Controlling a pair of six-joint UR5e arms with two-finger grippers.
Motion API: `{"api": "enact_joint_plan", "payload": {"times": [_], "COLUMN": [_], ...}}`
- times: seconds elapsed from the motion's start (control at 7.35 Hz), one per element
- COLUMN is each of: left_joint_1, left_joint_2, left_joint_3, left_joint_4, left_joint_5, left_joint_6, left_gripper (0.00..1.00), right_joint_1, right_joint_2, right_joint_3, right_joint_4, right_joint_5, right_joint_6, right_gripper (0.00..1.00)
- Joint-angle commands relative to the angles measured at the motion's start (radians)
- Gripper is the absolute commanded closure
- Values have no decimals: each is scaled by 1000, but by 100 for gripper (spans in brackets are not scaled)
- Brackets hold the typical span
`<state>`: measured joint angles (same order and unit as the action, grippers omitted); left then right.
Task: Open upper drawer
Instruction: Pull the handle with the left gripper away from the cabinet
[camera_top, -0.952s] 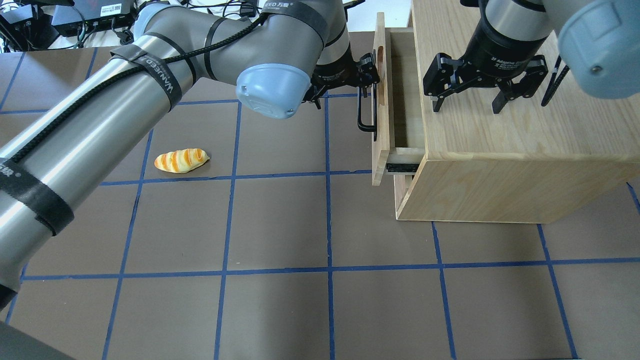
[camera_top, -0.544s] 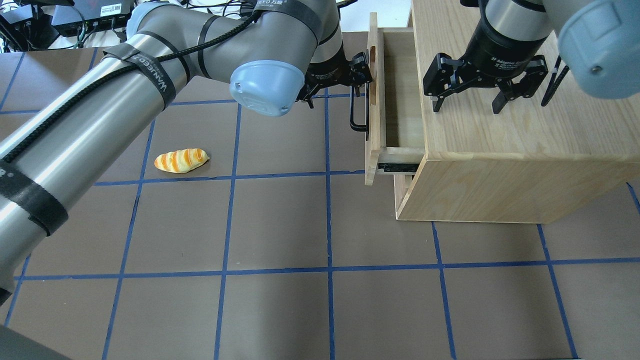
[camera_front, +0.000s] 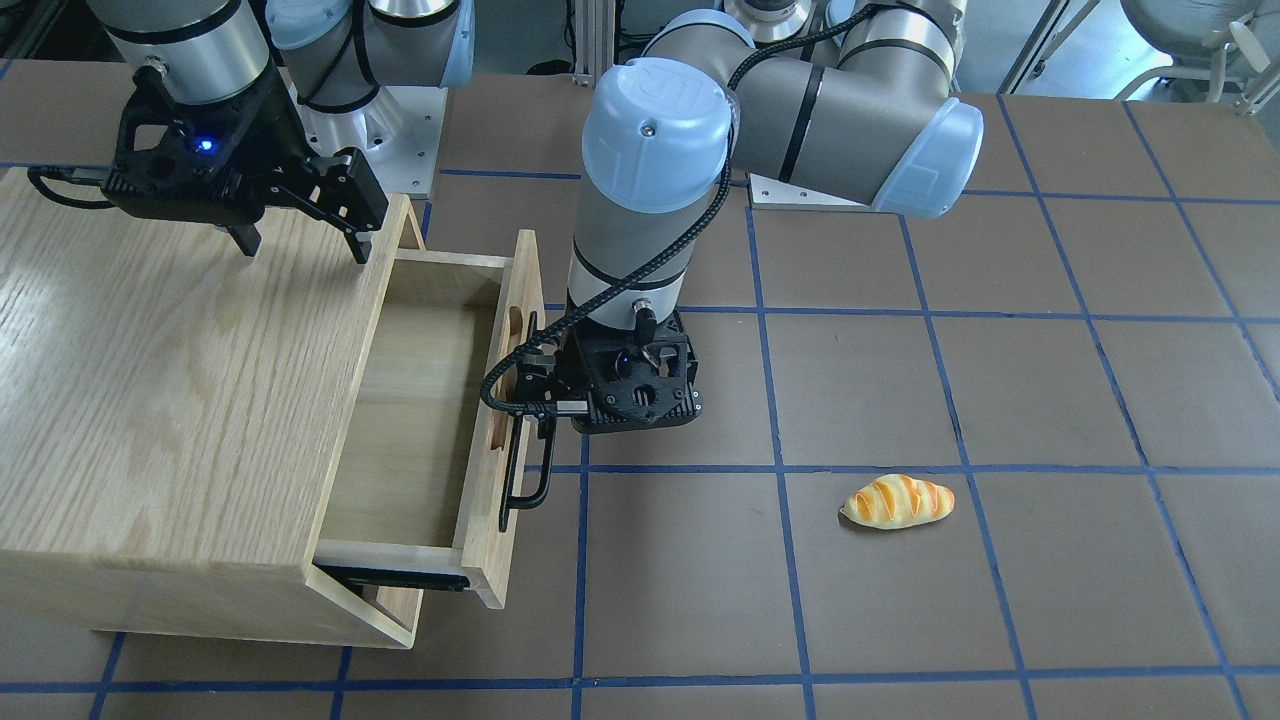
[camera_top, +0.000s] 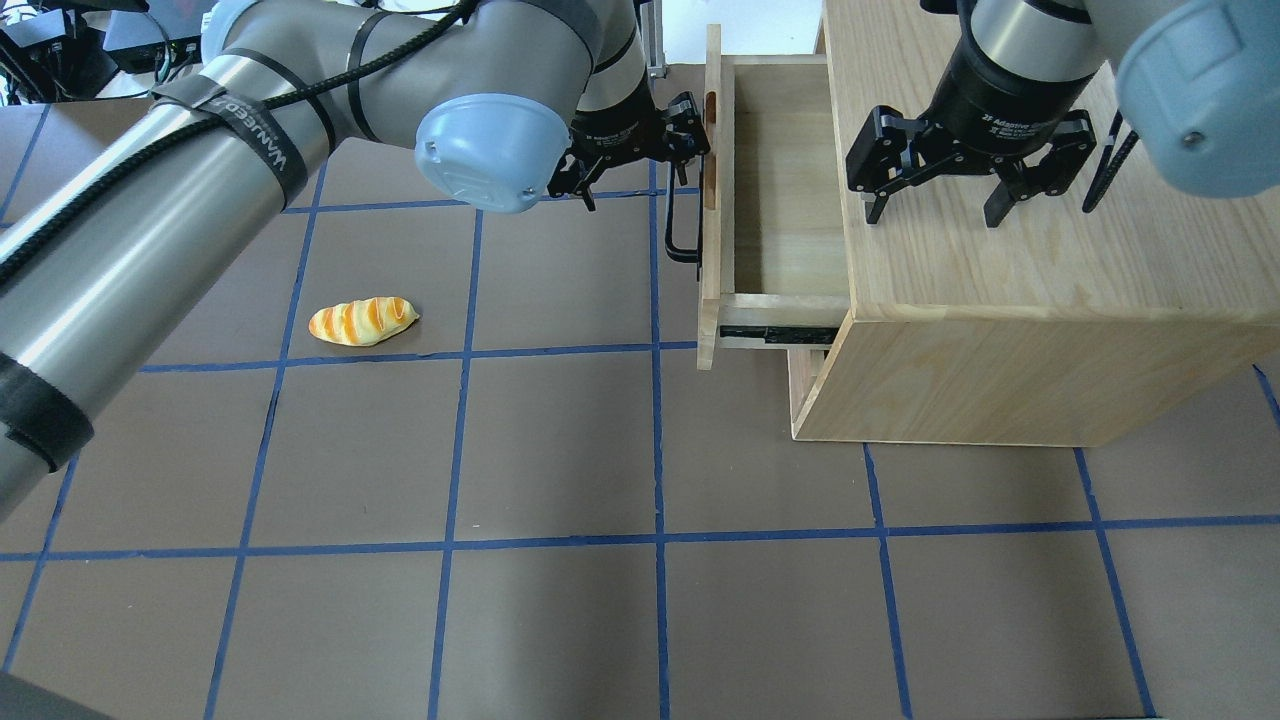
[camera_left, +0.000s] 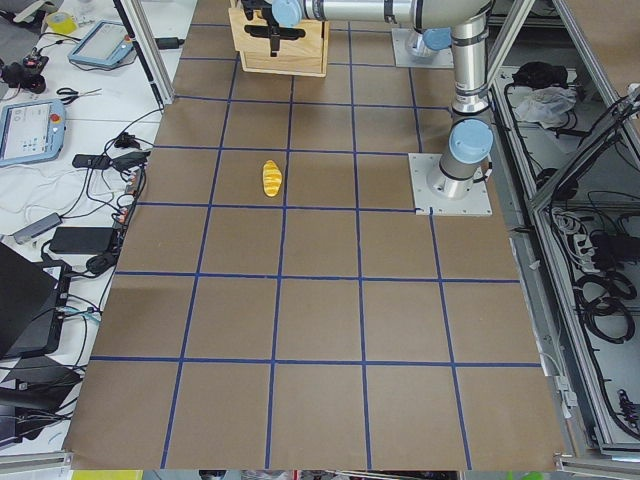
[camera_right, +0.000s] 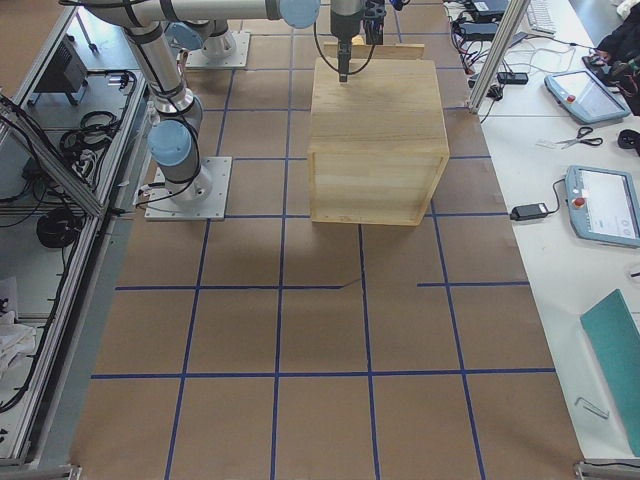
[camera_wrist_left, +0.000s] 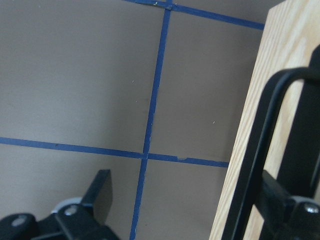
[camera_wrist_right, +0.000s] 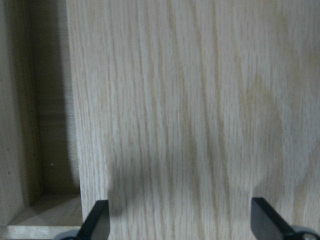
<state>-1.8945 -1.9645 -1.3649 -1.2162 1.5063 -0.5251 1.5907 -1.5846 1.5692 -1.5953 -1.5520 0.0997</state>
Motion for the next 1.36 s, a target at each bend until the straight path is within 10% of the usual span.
{"api": "enact_joint_plan", "payload": {"times": [0.0,1.22], "left_joint_1": [23,98], "left_joint_2": [4,39], "left_joint_3": [0,7], "left_joint_4": [-3,-74], "left_joint_5": [2,8], "left_joint_6": [13,65], "left_gripper": [0,0], "right_joint_1": [0,0], "right_joint_2": [0,0], "right_joint_3": [0,0], "right_joint_4": [0,0], "right_joint_5": [0,0], "right_joint_6": [0,0], "right_gripper": [0,0]}}
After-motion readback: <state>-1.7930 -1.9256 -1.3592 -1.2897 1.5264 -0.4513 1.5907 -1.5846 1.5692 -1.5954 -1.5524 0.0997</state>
